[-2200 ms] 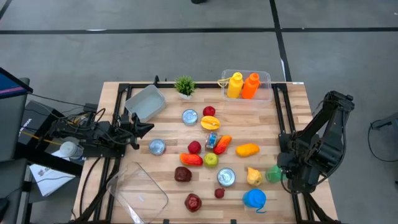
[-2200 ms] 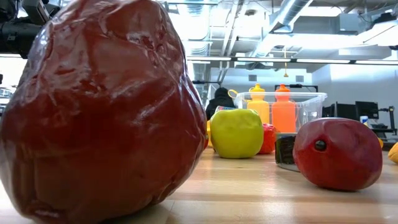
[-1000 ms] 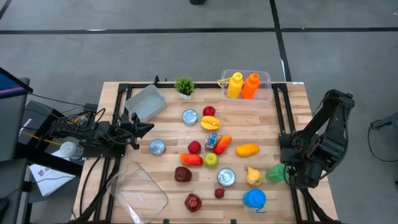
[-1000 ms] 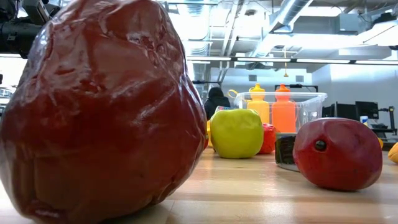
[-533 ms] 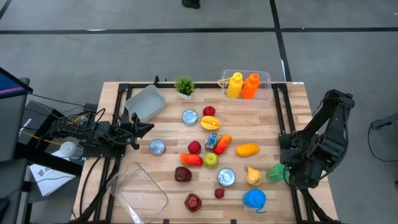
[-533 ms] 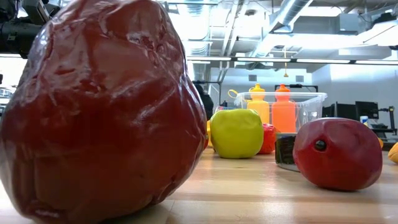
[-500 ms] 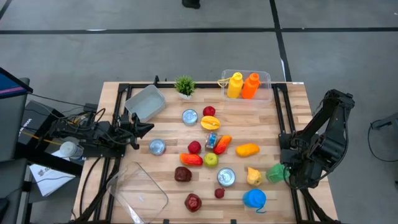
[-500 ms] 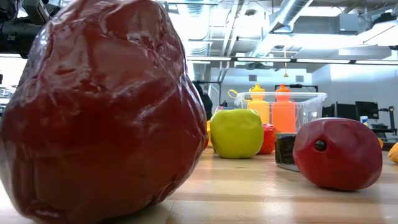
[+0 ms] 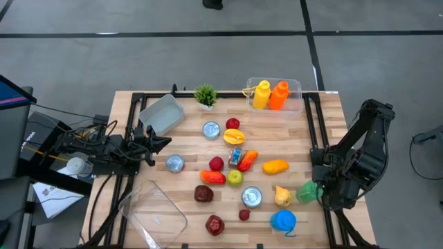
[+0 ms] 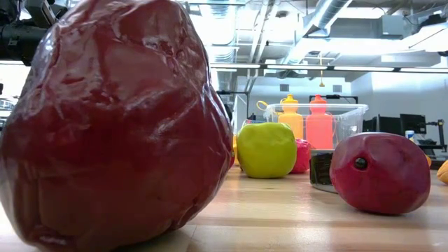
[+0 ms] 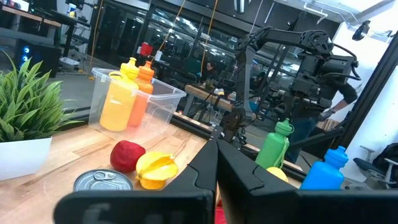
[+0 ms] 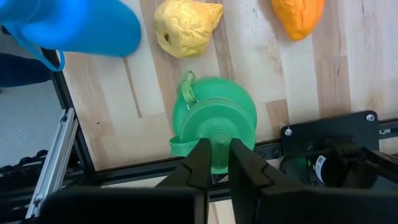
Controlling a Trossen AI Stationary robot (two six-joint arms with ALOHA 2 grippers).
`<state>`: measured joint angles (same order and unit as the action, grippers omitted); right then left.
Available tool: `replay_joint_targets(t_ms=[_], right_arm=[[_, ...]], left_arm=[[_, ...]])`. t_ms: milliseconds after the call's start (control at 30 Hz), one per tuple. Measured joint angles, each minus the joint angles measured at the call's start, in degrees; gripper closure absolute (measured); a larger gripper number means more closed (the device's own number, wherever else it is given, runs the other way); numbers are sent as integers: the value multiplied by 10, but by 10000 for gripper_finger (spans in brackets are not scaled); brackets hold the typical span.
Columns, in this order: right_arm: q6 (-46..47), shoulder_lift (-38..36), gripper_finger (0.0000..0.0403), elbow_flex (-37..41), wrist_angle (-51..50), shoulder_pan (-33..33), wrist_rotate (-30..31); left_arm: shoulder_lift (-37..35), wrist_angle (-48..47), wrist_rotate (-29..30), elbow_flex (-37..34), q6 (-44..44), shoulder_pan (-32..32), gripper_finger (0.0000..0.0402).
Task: Pick & Place Food Item
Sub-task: Put the green tumbler into the top transparent bin
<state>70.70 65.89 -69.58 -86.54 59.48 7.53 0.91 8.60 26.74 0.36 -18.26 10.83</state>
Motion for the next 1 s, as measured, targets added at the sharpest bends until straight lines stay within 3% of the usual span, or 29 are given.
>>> replay_joint_targets(t_ms=[333, 600, 800, 1000], right_arm=[[7, 0, 384, -4, 1, -2, 0], [-11, 0, 384, -91, -35, -34, 56], [-126, 0, 382, -175, -34, -121, 112], [-272, 0, 382, -213, -35, -274, 112]], left_arm=[[0, 0, 0, 0, 0, 0, 402], [0, 0, 0, 0, 0, 0, 402], [0, 0, 0, 0, 0, 0, 401], [0, 0, 0, 0, 0, 0, 402]])
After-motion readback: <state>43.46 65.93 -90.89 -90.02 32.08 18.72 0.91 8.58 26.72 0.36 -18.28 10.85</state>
